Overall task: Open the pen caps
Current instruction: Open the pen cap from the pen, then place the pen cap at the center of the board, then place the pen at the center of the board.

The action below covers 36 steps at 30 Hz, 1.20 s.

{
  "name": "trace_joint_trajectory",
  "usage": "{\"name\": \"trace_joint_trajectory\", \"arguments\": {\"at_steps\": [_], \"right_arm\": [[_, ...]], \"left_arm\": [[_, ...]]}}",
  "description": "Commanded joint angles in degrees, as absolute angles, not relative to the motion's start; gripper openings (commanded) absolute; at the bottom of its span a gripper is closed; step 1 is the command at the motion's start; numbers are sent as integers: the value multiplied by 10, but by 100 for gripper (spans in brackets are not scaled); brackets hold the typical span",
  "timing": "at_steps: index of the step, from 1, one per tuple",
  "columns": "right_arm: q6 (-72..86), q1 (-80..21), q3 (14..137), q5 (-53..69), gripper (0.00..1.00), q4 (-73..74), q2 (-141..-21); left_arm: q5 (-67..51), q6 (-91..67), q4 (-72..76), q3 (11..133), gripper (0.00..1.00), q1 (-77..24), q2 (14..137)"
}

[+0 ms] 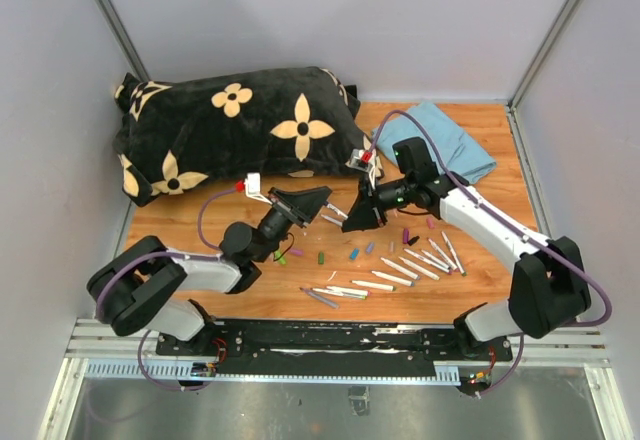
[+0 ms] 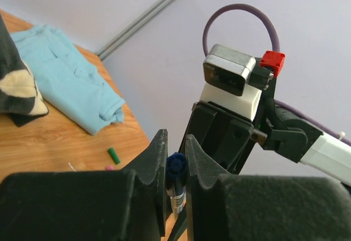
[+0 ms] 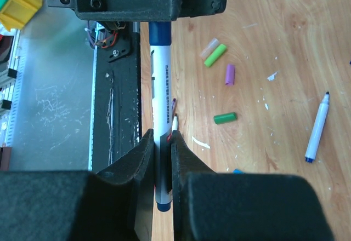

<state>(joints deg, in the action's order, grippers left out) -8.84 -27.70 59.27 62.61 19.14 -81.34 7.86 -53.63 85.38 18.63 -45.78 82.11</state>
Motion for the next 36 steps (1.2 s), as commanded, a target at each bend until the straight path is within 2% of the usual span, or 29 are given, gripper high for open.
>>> {"name": "trace_joint_trajectory", "arguments": {"at_steps": [1,6,9,12,15,21,27,36], "right_arm": [[-65,-264,571,666,1,181,-828],[-79,-283,562,669,1,179,-843],[-94,-297,566,650,1,187,-844],[-98,-305,566,573,1,189,-841],[-86,-319,562,440,1,174,-843],[-45,-361,579,263,2,156,-870],[-38,-386,590,218,6,155,-907],[-54,-421,646,152,7,179,-992]], "left_arm": [[103,-496,811,199,0,-407,748],[76,-555,729,241,0,-268,705],[42,-569,700,259,0,-236,696],[26,-559,649,258,0,-232,675],[15,-542,546,246,0,-232,644],[44,-549,340,213,0,-233,605],[82,-577,169,246,0,-233,639],[67,-578,140,295,0,-234,755]]}}
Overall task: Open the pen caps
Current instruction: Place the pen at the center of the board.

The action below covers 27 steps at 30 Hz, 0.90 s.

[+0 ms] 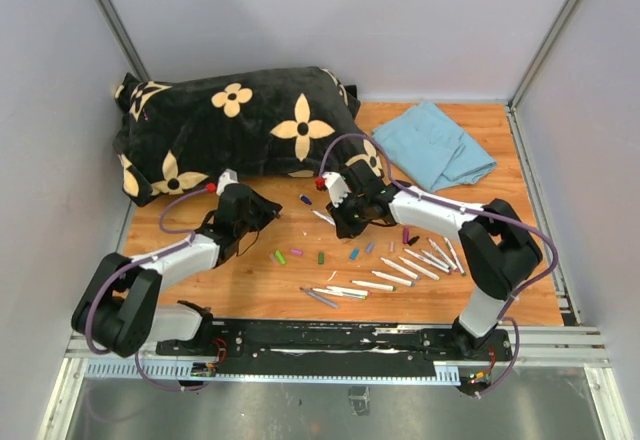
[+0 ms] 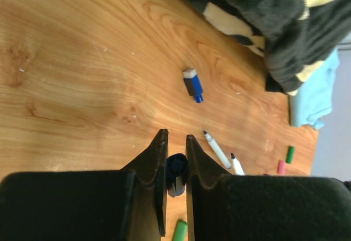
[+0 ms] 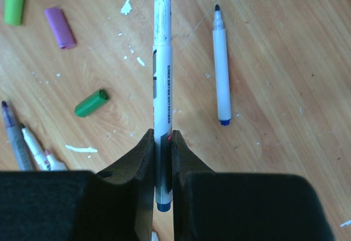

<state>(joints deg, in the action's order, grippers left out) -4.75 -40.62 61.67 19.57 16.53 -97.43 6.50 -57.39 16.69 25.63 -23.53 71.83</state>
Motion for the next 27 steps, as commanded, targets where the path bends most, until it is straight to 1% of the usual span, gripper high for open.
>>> {"name": "trace_joint_trajectory", "arguments": {"at_steps": [1,6,11,16,17,19,21,25,27], "right_arm": [[-55,-423,649,149,7,182,-998],[-58,-430,663,138,9,189,-1023],[-60,-433,669,132,11,195,-1038],[-60,-436,673,127,13,202,-1049],[-60,-436,675,126,14,204,-1051],[-61,-436,676,125,14,206,-1055],[-61,-436,676,125,16,207,-1055],[-62,-436,678,125,18,209,-1059],[-62,-437,681,127,19,213,-1064]], "left_arm": [[67,-576,135,304,0,-234,771],[57,-576,131,338,0,-234,843],[59,-583,141,351,0,-234,883],[52,-585,138,366,5,-234,909],[50,-585,138,367,6,-234,912],[50,-587,138,369,16,-234,917],[51,-589,138,369,23,-234,920],[50,-593,138,366,31,-234,920],[49,-593,138,364,33,-234,919]]}}
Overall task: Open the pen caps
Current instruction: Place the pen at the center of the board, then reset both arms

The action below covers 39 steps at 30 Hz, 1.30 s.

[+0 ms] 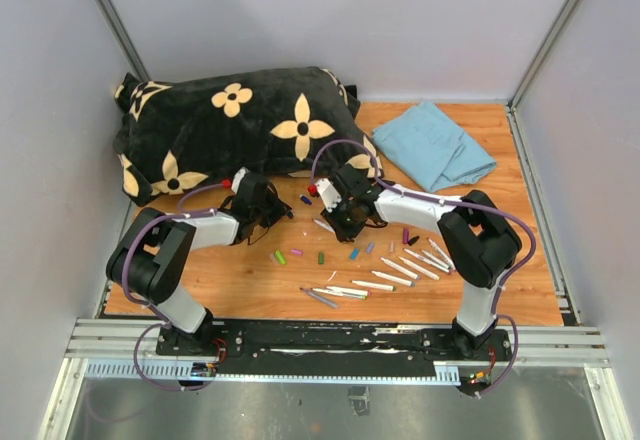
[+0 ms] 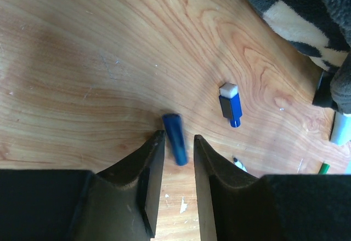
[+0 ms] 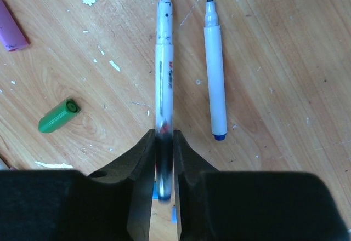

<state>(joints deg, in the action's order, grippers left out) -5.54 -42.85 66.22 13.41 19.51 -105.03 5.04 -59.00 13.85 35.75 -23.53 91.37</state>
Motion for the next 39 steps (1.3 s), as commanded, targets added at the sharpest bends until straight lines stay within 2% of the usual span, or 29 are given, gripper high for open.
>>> {"name": "trace_joint_trajectory", "arguments": {"at_steps": [1,5,12,20,25,27,34,38,39], "right_arm": [[-62,-436,681,127,20,214,-1065],[-62,-436,682,127,24,216,-1064],[-65,-436,686,141,26,220,-1057],[-93,-436,684,172,40,224,-989],[-147,-432,673,200,49,237,-908],[-180,-424,667,223,52,251,-871],[-276,-331,650,351,66,301,-739],[-294,-249,644,401,79,311,-674],[-297,-239,641,404,83,310,-657]], "left_arm": [[49,-593,138,364,34,-234,918],[50,-594,138,361,36,-234,914],[41,-590,137,353,40,-234,880],[25,-560,127,332,54,-234,776],[1,-521,135,304,58,-234,706],[-9,-500,142,288,62,-234,675],[-75,-429,214,230,87,-234,563],[-112,-415,253,211,99,-234,497],[-119,-411,257,209,99,-234,483]]}}
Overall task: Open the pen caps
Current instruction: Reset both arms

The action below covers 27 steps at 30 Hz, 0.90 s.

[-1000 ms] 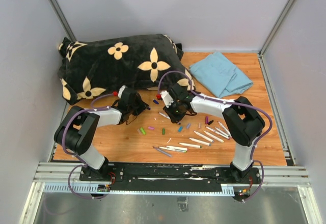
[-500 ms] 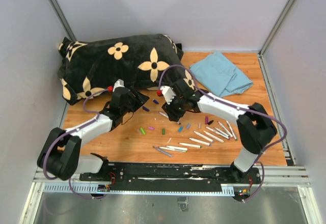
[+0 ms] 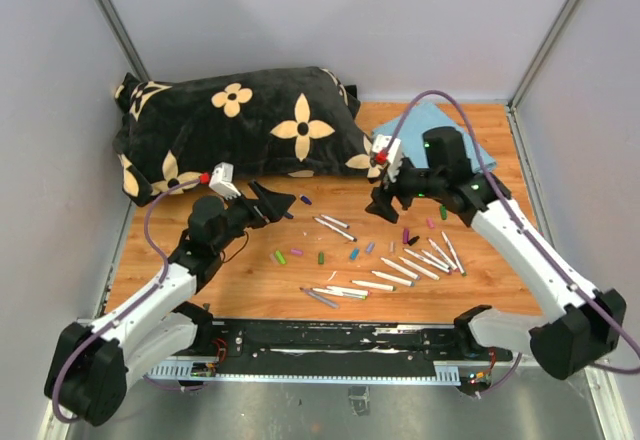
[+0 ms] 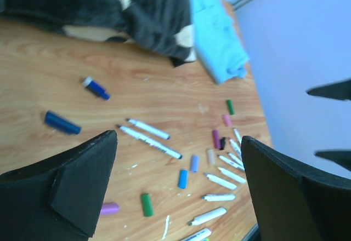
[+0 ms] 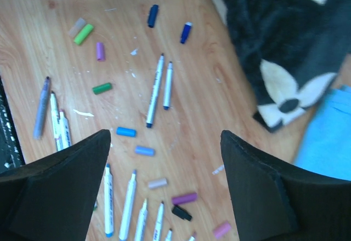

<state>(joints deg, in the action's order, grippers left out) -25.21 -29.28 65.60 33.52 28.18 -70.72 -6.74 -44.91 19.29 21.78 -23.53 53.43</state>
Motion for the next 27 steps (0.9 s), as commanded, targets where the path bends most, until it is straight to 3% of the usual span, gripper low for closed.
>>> {"name": "trace_joint_trajectory", "arguments": {"at_steps": [1,4,18,27], "right_arm": [[-298,-224,640,408,87,309,-643],[-295,-185,632,416,100,296,-601],[-240,-135,745,415,98,376,-582],[-207,-135,751,411,98,377,-566]], "left_arm": [[-123,-408,256,210,99,-234,469],[-132,-396,236,225,99,-234,434],[-165,-341,99,355,99,-234,373],[-170,-302,38,403,99,-233,367]]}}
